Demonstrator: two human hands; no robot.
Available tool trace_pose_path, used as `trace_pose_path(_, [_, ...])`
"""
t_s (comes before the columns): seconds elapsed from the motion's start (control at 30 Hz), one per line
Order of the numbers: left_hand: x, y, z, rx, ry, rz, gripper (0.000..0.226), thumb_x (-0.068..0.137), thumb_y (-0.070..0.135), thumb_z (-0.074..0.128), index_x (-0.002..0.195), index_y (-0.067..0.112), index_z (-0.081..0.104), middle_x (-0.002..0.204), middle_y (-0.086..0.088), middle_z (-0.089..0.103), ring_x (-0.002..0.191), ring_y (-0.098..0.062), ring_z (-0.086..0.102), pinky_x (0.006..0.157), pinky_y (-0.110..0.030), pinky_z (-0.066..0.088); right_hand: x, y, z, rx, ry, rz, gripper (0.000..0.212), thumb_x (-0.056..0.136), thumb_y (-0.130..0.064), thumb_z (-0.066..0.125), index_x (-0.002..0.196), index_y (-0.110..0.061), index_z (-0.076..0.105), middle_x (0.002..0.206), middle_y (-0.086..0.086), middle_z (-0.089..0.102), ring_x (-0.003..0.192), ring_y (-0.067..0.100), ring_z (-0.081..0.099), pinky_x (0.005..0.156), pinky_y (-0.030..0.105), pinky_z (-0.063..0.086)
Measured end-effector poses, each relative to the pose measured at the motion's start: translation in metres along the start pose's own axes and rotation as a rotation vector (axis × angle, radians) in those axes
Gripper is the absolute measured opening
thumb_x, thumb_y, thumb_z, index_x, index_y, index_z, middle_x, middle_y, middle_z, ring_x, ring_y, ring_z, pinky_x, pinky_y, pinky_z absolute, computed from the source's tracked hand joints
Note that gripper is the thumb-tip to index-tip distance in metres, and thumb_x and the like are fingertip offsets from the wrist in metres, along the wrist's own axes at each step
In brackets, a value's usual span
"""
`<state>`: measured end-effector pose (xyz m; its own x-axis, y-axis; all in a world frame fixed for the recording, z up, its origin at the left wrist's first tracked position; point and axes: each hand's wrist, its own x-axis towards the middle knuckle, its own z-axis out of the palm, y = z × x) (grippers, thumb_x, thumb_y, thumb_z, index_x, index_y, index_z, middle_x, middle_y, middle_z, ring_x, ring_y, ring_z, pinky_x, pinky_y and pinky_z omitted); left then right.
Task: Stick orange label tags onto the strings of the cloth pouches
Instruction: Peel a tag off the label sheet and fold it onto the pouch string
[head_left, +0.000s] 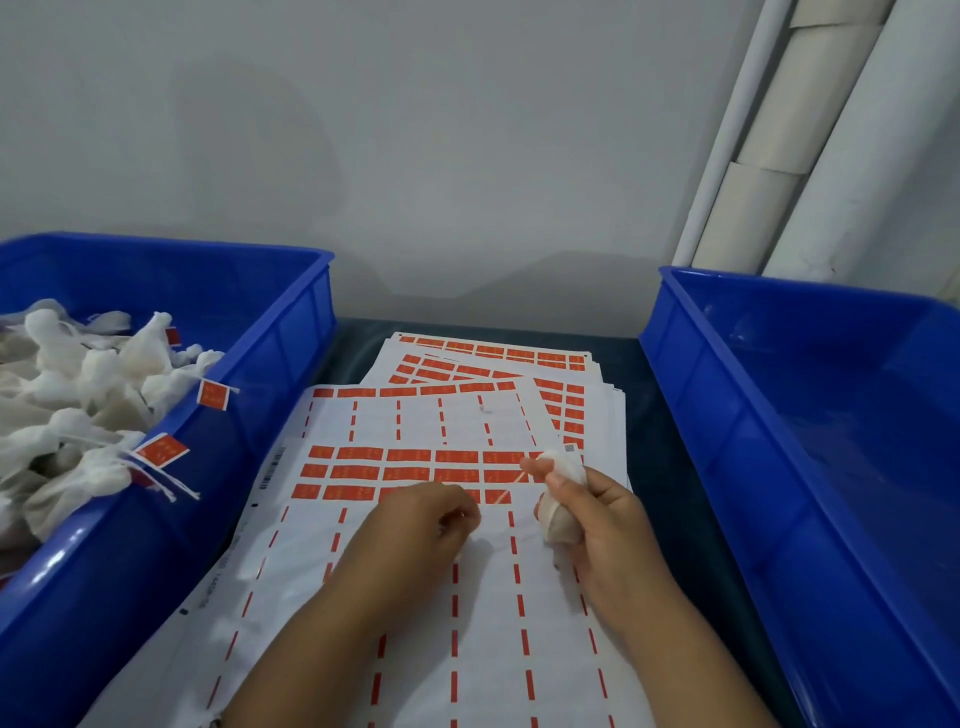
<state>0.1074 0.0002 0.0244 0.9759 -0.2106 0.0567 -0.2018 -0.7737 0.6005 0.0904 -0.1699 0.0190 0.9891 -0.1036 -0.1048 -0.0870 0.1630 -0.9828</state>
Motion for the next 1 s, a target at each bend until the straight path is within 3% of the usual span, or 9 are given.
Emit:
trace_pose_path(0.1, [-0.005, 0.006, 0.0, -0.006, -0.052, 0.102, 0.012, 0.088, 0.031, 0.058, 0.097, 0.038, 0.064, 0.087, 0.031, 0.049, 0.078, 0.004, 0.052, 0.06, 0.003, 0.035, -0.001, 0.002, 0.002, -0.134, 0.061, -0.04, 0.015, 0.082, -0.039, 0.067, 0.096, -0.037, 0.073, 0.101, -0.029, 0.067, 0.093, 0.004, 0.067, 0.075, 0.025, 0.057])
trace_pose_path(0.17, [-0.01, 0.011, 0.0, -0.028, -0.054, 0.143, 0.006, 0.085, 0.036, 0.061, 0.085, 0.042, 0.06, 0.081, 0.035, 0.045, 0.082, 0.004, 0.05, 0.065, 0.001, 0.036, -0.003, 0.003, 0.004, -0.265, 0.072, -0.094, 0.01, 0.086, -0.037, 0.065, 0.093, -0.037, 0.072, 0.094, -0.037, 0.064, 0.089, -0.003, 0.064, 0.065, 0.013, 0.053])
trace_pose_path(0.23, [-0.013, 0.013, -0.001, -0.059, -0.037, 0.167, 0.014, 0.083, 0.039, 0.062, 0.074, 0.045, 0.054, 0.083, 0.037, 0.043, 0.089, 0.006, 0.047, 0.073, -0.002, 0.035, -0.005, 0.004, 0.005, -0.394, 0.026, -0.138, 0.008, 0.088, -0.038, 0.062, 0.088, -0.036, 0.069, 0.087, -0.039, 0.063, 0.087, -0.011, 0.06, 0.057, 0.005, 0.046])
trace_pose_path(0.3, [-0.014, 0.013, -0.001, -0.084, 0.0, 0.191, 0.021, 0.082, 0.04, 0.063, 0.069, 0.049, 0.05, 0.086, 0.04, 0.041, 0.094, 0.01, 0.044, 0.079, -0.004, 0.034, -0.007, 0.004, 0.005, -0.462, -0.013, -0.154, 0.009, 0.088, -0.038, 0.061, 0.083, -0.034, 0.066, 0.085, -0.03, 0.065, 0.084, -0.003, 0.062, 0.061, 0.007, 0.046])
trace_pose_path(0.43, [-0.015, 0.012, 0.0, -0.152, 0.086, 0.25, 0.024, 0.082, 0.037, 0.064, 0.071, 0.05, 0.048, 0.092, 0.037, 0.044, 0.101, 0.011, 0.042, 0.077, -0.001, 0.035, -0.009, 0.005, 0.006, -0.599, -0.111, -0.218, 0.021, 0.091, -0.035, 0.059, 0.074, -0.022, 0.057, 0.078, -0.009, 0.062, 0.077, 0.006, 0.059, 0.063, 0.01, 0.049])
trace_pose_path(0.57, [-0.013, 0.012, 0.003, -0.192, 0.141, 0.283, 0.023, 0.085, 0.033, 0.061, 0.073, 0.049, 0.049, 0.095, 0.038, 0.044, 0.103, 0.011, 0.042, 0.075, 0.002, 0.035, -0.009, 0.005, 0.008, -0.742, -0.195, -0.23, 0.026, 0.091, -0.027, 0.059, 0.067, -0.027, 0.049, 0.072, -0.011, 0.054, 0.071, 0.007, 0.055, 0.066, 0.011, 0.046])
trace_pose_path(0.77, [-0.01, 0.011, 0.006, -0.225, 0.15, 0.233, 0.026, 0.09, 0.026, 0.055, 0.076, 0.047, 0.047, 0.086, 0.035, 0.048, 0.084, 0.009, 0.052, 0.065, 0.004, 0.037, -0.009, 0.01, 0.014, -0.742, -0.29, -0.245, 0.016, 0.088, -0.028, 0.063, 0.086, -0.042, 0.054, 0.093, -0.028, 0.057, 0.091, -0.002, 0.057, 0.071, 0.003, 0.038])
trace_pose_path(0.9, [-0.009, 0.012, 0.005, -0.312, 0.167, 0.155, 0.024, 0.089, 0.024, 0.058, 0.073, 0.039, 0.051, 0.076, 0.024, 0.056, 0.075, 0.003, 0.056, 0.059, -0.001, 0.041, -0.01, 0.01, 0.014, -0.766, -0.289, -0.305, 0.016, 0.091, -0.031, 0.056, 0.084, -0.044, 0.053, 0.089, -0.026, 0.058, 0.091, -0.008, 0.055, 0.065, 0.0, 0.04])
trace_pose_path(1.0, [-0.009, 0.013, 0.004, -0.38, 0.19, 0.089, 0.02, 0.088, 0.023, 0.059, 0.074, 0.035, 0.053, 0.073, 0.02, 0.058, 0.073, 0.001, 0.058, 0.056, -0.002, 0.041, -0.011, 0.01, 0.015, -0.715, -0.235, -0.328, 0.014, 0.088, -0.037, 0.051, 0.082, -0.05, 0.051, 0.088, -0.025, 0.058, 0.089, -0.008, 0.054, 0.064, 0.006, 0.046])
